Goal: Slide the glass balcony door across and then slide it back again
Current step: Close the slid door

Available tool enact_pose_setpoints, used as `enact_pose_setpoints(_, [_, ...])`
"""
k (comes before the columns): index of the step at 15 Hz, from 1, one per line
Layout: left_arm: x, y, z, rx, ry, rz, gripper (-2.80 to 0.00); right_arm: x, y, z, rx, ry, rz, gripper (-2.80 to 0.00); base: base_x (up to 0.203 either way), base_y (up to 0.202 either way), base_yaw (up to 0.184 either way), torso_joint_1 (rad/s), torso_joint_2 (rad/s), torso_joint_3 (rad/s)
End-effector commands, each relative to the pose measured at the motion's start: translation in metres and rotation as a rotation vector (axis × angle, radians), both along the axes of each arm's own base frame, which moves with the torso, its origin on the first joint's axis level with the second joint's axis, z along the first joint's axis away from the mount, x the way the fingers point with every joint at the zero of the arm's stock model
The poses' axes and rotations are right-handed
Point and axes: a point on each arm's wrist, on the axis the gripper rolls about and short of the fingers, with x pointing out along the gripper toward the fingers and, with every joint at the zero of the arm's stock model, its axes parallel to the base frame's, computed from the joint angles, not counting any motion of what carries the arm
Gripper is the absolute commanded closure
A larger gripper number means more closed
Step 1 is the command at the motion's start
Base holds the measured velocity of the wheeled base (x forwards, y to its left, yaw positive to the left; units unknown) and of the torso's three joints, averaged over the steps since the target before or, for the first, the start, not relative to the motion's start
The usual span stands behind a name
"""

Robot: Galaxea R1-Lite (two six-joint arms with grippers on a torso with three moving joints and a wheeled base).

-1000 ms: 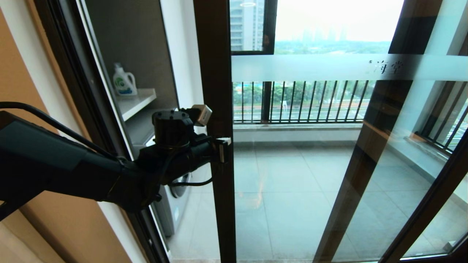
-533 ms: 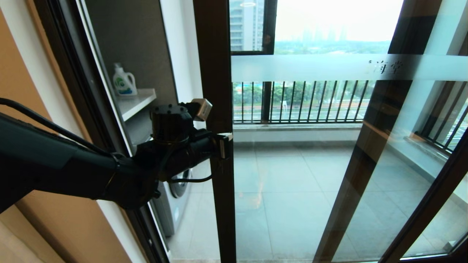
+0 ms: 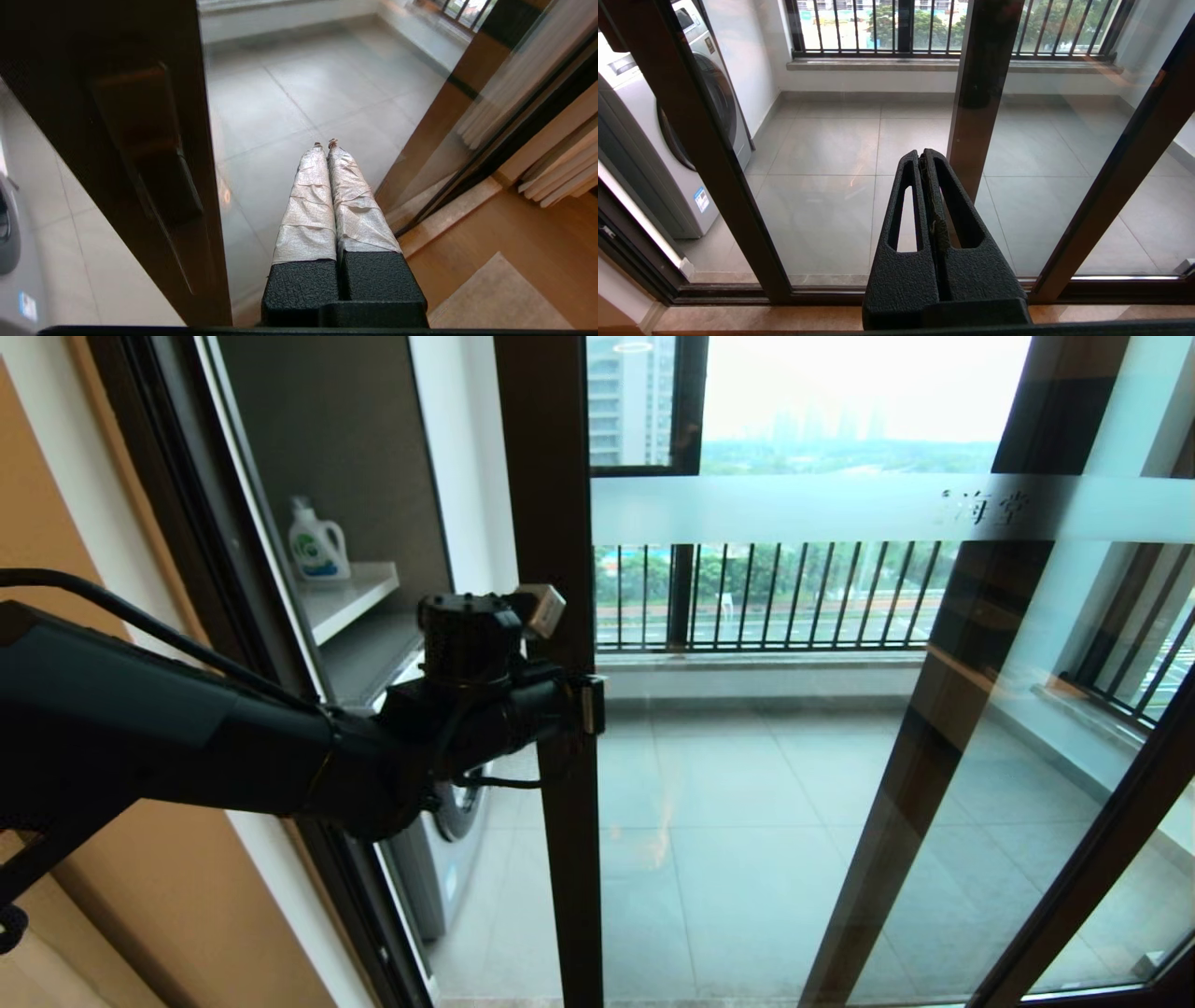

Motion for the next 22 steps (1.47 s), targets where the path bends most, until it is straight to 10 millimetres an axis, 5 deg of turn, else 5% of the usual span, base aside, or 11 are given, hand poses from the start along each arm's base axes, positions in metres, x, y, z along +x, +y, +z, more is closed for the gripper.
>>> enact_pose_setpoints(1, [0.003,-0.017,-0.011,0.026,0.018,0.041,0.0,0.0,0.0,0.0,-0.001,0.001,0.0,0.0,0.0,0.0,0.0,0.0,0.0,0.0])
enact_pose_setpoints(12, [0.007,-0.021,-0.036,0.2,0.169,0.15,0.0,0.0,0.0,0.0,-0.001,0.001,0.0,0.0,0.0,0.0,0.0,0.0,0.0,0.0])
enact_pose_setpoints(18, [0.019,-0.028,-0.018,0.268,0.176,0.175,0.0,0.0,0.0,0.0,-0.001,0.001,0.0,0.0,0.0,0.0,0.0,0.0,0.0,0.0])
enact_pose_setpoints(22, [0.023,-0.024,-0.027,0.308,0.199,0.18,0.0,0.0,0.0,0.0,-0.001,0.001,0.0,0.0,0.0,0.0,0.0,0.0,0.0,0.0])
